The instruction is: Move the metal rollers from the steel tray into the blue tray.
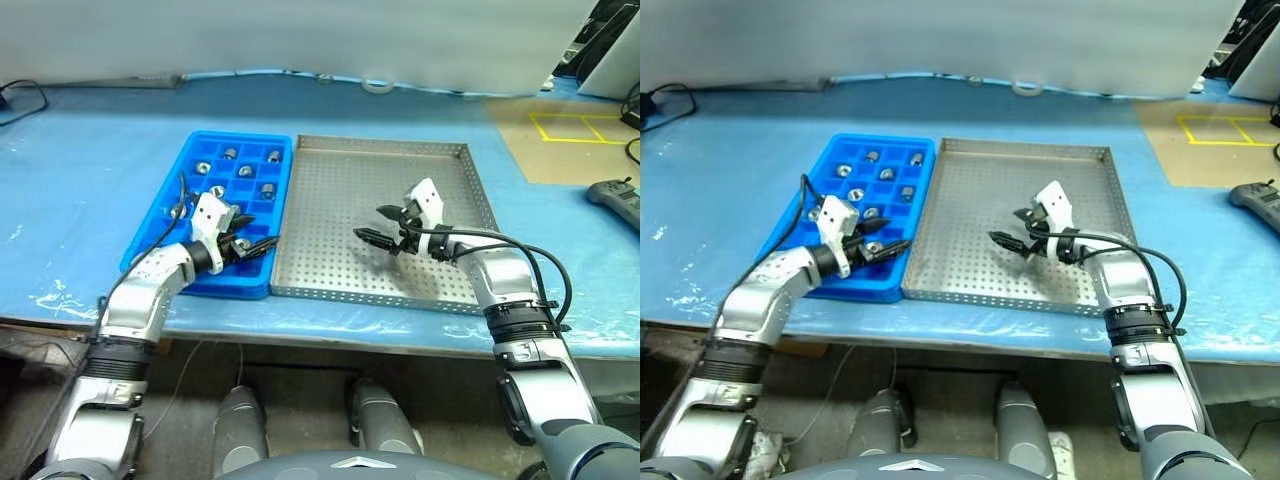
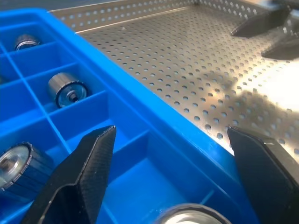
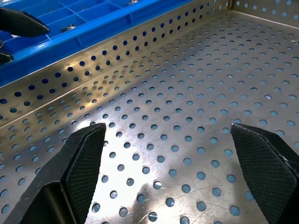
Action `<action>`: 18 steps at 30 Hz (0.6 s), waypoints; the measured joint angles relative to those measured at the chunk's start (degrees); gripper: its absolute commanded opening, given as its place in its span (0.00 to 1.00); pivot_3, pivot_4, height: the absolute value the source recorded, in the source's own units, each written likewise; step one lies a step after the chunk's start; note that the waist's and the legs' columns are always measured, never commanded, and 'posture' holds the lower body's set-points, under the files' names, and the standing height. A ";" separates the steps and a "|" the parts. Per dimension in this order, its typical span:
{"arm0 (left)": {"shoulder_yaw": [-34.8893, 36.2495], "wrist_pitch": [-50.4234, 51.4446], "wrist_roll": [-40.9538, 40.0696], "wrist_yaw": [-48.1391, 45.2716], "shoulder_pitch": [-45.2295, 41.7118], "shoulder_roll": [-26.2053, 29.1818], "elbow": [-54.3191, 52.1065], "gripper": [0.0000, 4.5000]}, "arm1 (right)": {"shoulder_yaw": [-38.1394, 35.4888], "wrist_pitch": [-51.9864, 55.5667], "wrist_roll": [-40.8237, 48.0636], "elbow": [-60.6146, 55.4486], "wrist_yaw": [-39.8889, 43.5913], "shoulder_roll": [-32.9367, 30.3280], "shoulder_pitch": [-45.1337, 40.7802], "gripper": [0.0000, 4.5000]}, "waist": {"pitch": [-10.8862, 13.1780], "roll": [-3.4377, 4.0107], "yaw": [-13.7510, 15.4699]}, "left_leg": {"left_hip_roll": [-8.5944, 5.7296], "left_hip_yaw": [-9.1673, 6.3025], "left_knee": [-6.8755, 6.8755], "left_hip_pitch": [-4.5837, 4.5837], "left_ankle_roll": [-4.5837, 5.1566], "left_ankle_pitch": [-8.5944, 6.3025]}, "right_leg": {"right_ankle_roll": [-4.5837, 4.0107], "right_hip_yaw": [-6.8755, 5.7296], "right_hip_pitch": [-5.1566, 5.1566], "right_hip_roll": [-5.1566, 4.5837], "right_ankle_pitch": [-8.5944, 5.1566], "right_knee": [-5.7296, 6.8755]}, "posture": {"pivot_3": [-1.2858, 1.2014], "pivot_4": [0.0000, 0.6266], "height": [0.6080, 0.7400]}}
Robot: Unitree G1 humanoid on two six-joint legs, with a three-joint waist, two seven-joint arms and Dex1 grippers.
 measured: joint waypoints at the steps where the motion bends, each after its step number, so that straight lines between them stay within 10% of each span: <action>1: 1.58 1.14 -1.81 1.13 -0.43 -1.50 0.86 0.90 | 0.13 0.06 0.00 -0.17 -0.20 0.13 0.06 0.99 | 0.02 -0.04 0.00 | 0.02 -0.02 0.05 -0.02 0.00 0.00 | 0.00 -0.01 -0.03 0.00 0.00 0.00 | 0.33 0.24 1.00; 18: 6.31 4.14 -8.11 -0.23 -5.22 -0.16 -2.05 0.81 | 2.90 -3.41 -0.86 4.88 -0.31 2.47 -3.39 1.00 | 0.04 -0.07 0.39 | 0.07 -0.06 -0.07 -0.34 -0.01 -0.21 | -0.44 -0.15 -0.35 0.00 0.25 -0.11 | 0.34 0.24 1.00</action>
